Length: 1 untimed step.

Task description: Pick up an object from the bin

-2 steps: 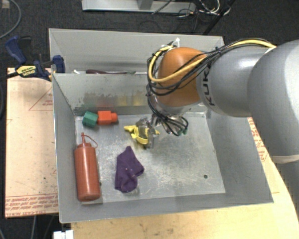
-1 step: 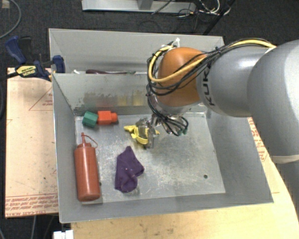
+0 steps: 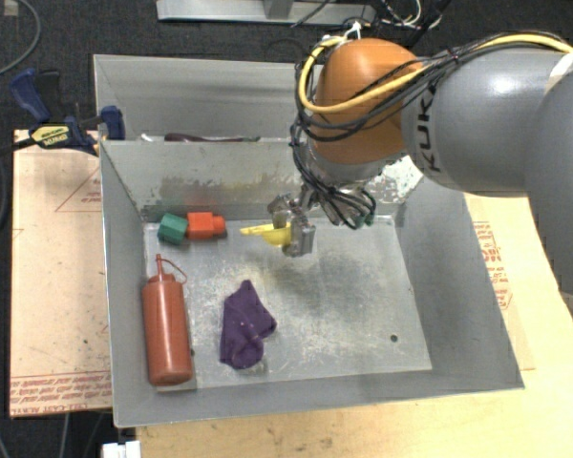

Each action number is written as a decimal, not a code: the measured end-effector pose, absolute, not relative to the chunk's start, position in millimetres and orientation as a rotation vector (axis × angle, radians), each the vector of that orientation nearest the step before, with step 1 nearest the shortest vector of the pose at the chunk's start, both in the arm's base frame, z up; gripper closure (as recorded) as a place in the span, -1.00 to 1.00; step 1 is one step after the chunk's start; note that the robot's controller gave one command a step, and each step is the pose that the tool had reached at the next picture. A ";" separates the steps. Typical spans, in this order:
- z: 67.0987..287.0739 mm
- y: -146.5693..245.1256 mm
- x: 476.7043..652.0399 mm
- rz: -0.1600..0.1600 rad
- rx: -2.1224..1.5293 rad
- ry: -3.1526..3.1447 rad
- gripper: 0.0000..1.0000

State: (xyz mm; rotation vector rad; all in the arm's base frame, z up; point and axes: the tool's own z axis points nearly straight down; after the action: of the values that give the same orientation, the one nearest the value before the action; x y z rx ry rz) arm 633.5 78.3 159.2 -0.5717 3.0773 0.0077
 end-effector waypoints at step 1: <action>159.2 78.3 633.5 0.008 -0.571 3.077 1.00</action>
Offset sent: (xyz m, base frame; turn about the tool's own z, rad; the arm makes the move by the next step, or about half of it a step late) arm 0.0095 -0.0059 0.0598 0.0025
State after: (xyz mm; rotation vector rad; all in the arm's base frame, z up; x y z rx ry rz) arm 633.5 78.3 159.2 -0.5711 3.0775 0.0079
